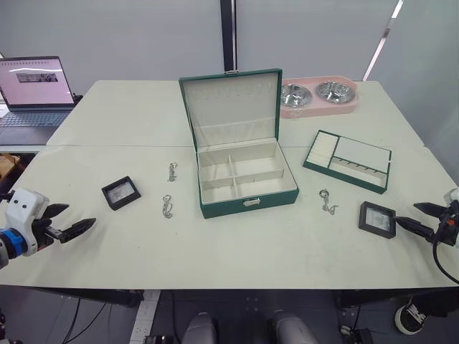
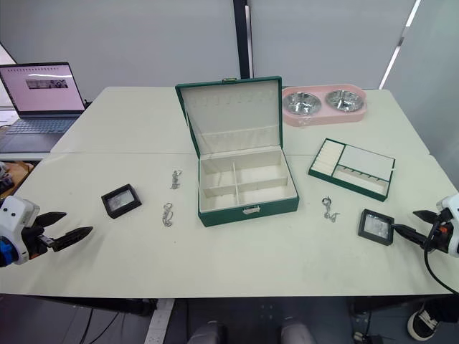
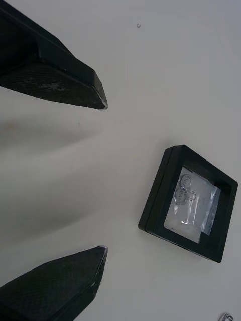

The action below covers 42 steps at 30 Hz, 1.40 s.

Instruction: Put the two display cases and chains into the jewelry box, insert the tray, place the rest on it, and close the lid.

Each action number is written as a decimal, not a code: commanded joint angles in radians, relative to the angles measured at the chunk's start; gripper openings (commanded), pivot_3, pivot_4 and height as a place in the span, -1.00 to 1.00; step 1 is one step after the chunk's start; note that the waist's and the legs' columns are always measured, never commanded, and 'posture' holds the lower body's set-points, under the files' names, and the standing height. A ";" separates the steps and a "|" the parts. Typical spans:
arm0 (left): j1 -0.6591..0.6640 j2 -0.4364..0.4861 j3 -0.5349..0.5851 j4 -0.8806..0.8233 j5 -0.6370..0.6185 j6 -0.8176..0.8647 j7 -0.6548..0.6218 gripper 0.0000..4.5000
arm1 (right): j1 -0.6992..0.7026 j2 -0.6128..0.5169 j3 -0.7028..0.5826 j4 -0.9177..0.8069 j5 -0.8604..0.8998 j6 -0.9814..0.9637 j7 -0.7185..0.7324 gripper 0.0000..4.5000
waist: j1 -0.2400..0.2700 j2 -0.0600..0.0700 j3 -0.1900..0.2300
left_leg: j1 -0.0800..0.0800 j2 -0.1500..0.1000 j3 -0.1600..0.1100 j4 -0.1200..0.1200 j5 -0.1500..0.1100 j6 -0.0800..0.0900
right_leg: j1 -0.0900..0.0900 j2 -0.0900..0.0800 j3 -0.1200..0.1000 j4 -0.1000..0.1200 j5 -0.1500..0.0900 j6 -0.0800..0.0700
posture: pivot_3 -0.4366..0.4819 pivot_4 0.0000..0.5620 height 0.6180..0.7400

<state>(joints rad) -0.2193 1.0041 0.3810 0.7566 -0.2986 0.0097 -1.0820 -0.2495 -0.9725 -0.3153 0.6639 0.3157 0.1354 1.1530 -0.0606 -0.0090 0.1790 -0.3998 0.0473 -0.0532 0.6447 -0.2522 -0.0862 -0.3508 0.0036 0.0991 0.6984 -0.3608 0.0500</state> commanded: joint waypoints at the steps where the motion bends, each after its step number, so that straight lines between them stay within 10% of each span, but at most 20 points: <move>1: -0.002 0.008 0.011 -0.004 0.000 -0.017 0.001 0.99 | -0.003 -0.016 -0.029 -0.023 0.009 -0.019 -0.001 1.00 | 0.000 0.000 0.000 | 0.000 0.000 0.000 0.000 0.000 0.000 | 0.000 0.000 0.000 0.000 0.000 0.000 | -0.05 -0.47 1.00; 42: 0.004 -0.014 0.026 -0.075 -0.013 0.005 0.088 0.99 | -0.015 -0.014 -0.069 -0.068 0.045 0.030 -0.040 1.00 | 0.000 0.000 0.000 | 0.000 0.000 0.000 0.000 0.000 0.000 | 0.000 0.000 0.000 0.001 0.000 0.000 | -0.05 -0.47 1.00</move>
<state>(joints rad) -0.2083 0.9925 0.3822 0.7274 -0.2927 0.0001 -1.0087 -0.2498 -0.9725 -0.3422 0.6432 0.3345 0.1481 1.1286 -0.0606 -0.0090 0.1789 -0.3997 0.0473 -0.0534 0.6452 -0.2522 -0.0862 -0.3507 0.0035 0.0990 0.6992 -0.3608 0.0499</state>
